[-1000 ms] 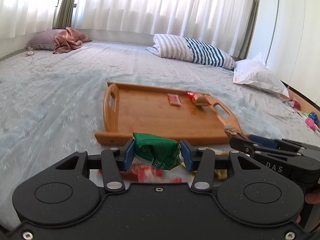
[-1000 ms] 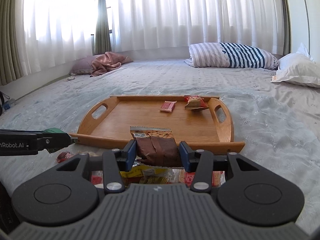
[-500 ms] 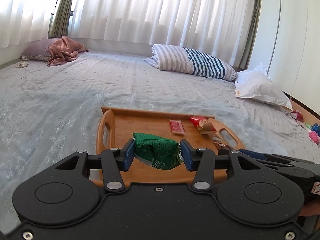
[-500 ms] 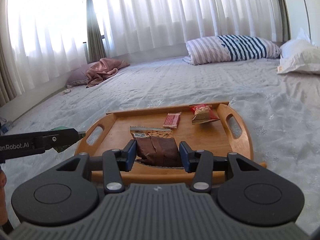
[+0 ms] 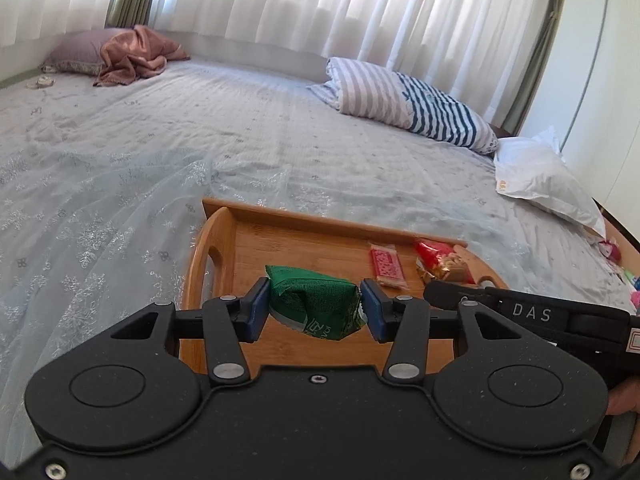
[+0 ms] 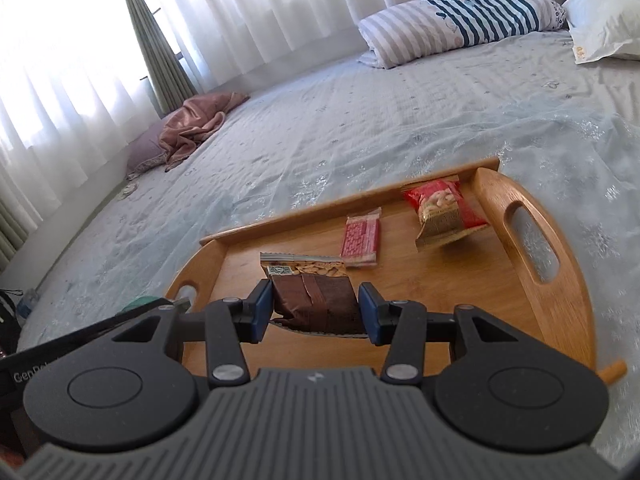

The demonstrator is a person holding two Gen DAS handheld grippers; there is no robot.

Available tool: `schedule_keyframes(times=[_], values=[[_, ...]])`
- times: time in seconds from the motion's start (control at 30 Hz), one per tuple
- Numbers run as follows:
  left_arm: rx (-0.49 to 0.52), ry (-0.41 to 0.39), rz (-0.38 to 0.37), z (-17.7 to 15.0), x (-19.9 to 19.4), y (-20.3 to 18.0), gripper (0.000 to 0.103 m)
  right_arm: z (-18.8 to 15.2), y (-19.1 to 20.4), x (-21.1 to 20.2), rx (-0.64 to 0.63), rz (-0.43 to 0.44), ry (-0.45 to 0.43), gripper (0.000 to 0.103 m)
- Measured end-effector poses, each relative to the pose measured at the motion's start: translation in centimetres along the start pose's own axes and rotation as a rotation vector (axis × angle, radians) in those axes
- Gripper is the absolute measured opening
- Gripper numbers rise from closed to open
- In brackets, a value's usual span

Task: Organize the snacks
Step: 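Carry both packets onto the tray and open both tools beside the other snacks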

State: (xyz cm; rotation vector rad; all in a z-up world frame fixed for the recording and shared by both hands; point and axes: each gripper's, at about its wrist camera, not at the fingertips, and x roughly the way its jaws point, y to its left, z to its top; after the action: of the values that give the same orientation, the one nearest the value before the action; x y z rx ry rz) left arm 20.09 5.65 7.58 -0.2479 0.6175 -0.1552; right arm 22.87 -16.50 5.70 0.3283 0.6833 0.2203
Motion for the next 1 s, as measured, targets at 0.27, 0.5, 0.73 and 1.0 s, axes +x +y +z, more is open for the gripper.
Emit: schedule_keyframes(times=[0.27,0.5,0.73,1.0], values=[[0.001,0.041,0.045,2.0,5.6,0.6,0.046,3.6,0.6,5.0,0.053,-0.014,0.081,0.05],[0.015,0.06,0.083,2.8,9.1,1.0,0.046,4.8,1.5,9.0,0.064,-0.068,0.15,0.05],[0.033,0.062,0.103,3.1,11.0,1.5,0.046,4.7,1.7,10.8,0.066,-0.085,0.157,0.05],[0.003,0.074,0.098,2.9,12.7,2.2,0.046,4.4,2.2,11.8,0.048,-0.117,0.128,0.051]])
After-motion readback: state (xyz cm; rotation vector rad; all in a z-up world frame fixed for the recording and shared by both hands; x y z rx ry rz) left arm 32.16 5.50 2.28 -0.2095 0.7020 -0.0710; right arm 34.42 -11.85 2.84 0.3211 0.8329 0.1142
